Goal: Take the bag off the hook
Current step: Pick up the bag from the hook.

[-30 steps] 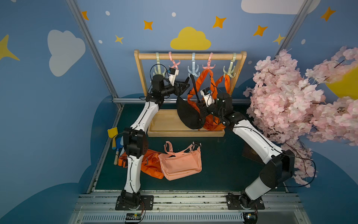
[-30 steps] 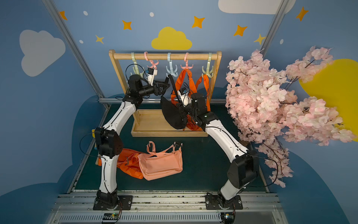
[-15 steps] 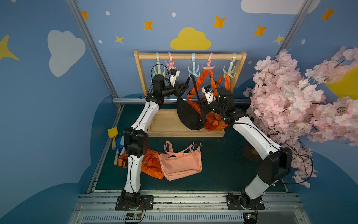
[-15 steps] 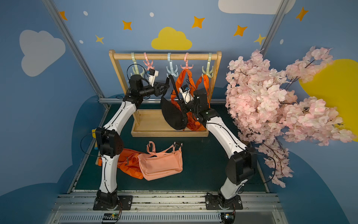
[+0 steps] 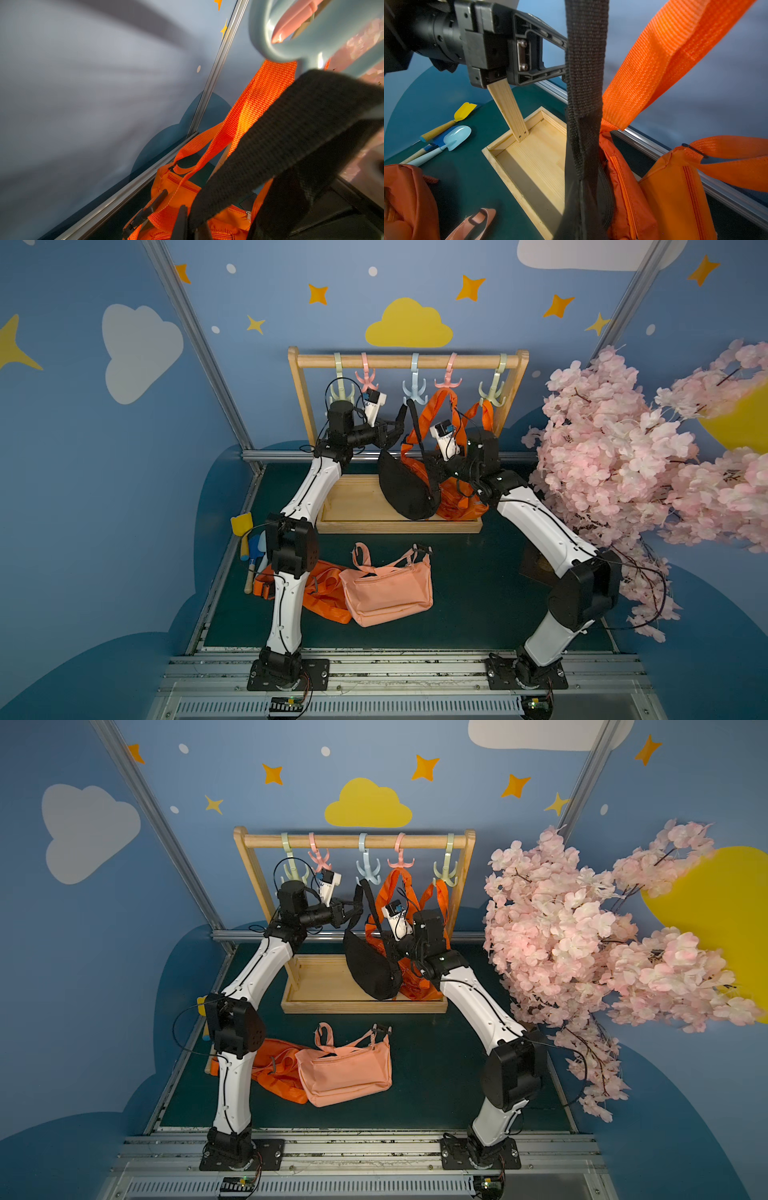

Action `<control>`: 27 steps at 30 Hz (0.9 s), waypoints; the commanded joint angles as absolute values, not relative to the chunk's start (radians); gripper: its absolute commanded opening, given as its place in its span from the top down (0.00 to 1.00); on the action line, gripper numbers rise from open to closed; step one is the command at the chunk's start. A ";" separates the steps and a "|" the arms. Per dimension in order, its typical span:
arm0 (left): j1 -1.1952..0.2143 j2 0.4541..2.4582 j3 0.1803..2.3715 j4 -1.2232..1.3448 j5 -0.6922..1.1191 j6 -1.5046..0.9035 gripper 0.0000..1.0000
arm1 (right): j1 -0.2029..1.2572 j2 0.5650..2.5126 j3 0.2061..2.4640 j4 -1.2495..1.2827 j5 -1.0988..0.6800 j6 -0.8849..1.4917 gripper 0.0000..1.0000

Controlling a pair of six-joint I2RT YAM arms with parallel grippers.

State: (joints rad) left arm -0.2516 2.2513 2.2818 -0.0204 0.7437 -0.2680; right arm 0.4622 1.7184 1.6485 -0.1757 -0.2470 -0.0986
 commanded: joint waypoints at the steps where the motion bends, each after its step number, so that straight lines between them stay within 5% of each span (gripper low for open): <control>1: -0.253 2.204 2.303 -0.050 0.747 -0.249 0.96 | 0.455 1.727 1.680 -0.186 -0.229 -0.078 0.88; 3: -0.253 2.200 2.298 -0.052 0.747 -0.248 0.96 | 0.455 1.733 1.680 -0.183 -0.223 -0.072 0.74; 5: -0.253 2.194 2.291 -0.043 0.747 -0.261 0.96 | 0.454 1.749 1.685 -0.178 -0.209 -0.049 0.73; 10: -0.253 2.183 2.281 -0.023 0.749 -0.273 0.96 | 0.453 1.782 1.734 -0.213 -0.227 -0.028 0.99; 27: -0.254 2.129 2.257 -0.017 0.755 -0.289 0.96 | 0.446 1.696 1.690 -0.161 -0.199 0.000 1.00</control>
